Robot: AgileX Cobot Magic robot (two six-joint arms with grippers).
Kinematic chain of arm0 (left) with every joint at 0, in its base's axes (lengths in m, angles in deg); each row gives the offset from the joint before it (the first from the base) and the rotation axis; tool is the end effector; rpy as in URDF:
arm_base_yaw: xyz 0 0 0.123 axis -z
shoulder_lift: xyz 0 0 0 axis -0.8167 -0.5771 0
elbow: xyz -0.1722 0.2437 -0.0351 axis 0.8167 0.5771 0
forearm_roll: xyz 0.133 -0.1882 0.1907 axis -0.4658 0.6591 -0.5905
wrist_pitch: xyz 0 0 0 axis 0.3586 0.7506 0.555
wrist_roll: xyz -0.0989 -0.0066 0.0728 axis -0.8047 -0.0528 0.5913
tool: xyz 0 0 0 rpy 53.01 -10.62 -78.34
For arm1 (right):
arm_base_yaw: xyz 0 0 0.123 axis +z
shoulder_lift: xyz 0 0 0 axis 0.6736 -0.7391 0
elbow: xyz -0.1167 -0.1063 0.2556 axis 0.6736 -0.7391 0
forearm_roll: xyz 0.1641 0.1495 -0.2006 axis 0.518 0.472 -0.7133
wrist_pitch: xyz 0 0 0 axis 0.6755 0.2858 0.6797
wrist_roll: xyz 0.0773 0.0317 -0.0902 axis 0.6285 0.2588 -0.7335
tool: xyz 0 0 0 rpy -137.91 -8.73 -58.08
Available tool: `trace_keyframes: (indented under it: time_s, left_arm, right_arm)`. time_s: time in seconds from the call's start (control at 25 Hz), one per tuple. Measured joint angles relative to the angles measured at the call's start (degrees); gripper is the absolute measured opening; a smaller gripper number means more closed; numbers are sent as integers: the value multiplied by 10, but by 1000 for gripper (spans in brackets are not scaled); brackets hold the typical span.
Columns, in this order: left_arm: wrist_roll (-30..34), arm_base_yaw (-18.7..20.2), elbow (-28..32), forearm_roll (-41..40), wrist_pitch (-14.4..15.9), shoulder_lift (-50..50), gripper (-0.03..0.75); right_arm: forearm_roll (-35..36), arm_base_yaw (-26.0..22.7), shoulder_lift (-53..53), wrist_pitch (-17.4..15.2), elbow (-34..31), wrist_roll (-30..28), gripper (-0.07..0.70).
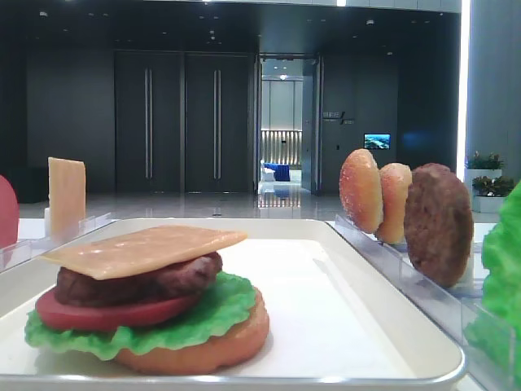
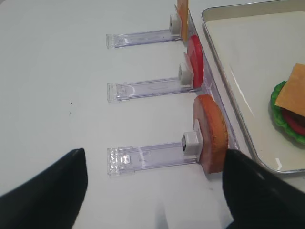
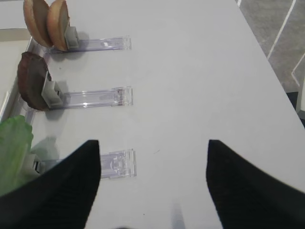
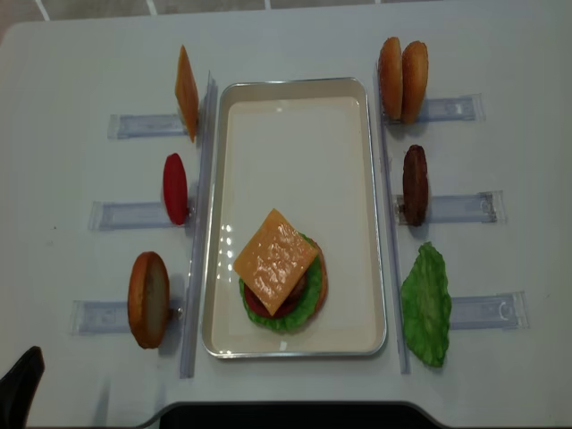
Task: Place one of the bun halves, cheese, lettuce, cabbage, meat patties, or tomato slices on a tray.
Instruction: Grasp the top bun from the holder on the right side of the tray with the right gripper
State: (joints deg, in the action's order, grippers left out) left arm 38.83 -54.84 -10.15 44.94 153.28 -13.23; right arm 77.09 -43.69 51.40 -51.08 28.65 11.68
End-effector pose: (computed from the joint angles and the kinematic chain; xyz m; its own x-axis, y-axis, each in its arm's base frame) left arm 0.0475 -0.0028 0.2723 -0.5069 0.0841 -0.8579 0.0618 0.9962 0.0612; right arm 0.0437 0.0013 0.2808 -0.5055 0.0065 -0.8628 0.0044 1.0000 0.0050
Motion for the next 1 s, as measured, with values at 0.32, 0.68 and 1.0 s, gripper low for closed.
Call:
trace_keyframes:
  time_s: [0.32,0.68,1.0]
  left_arm:
    - [0,0,0,0,0,0,692]
    - [0,0,0,0,0,0,692]
    - [0,0,0,0,0,0,692]
  right_arm:
    - [0,0,0,0,0,0,455]
    - [0,0,0,0,0,0,455]
    - [0,0,0,1,0,0,455]
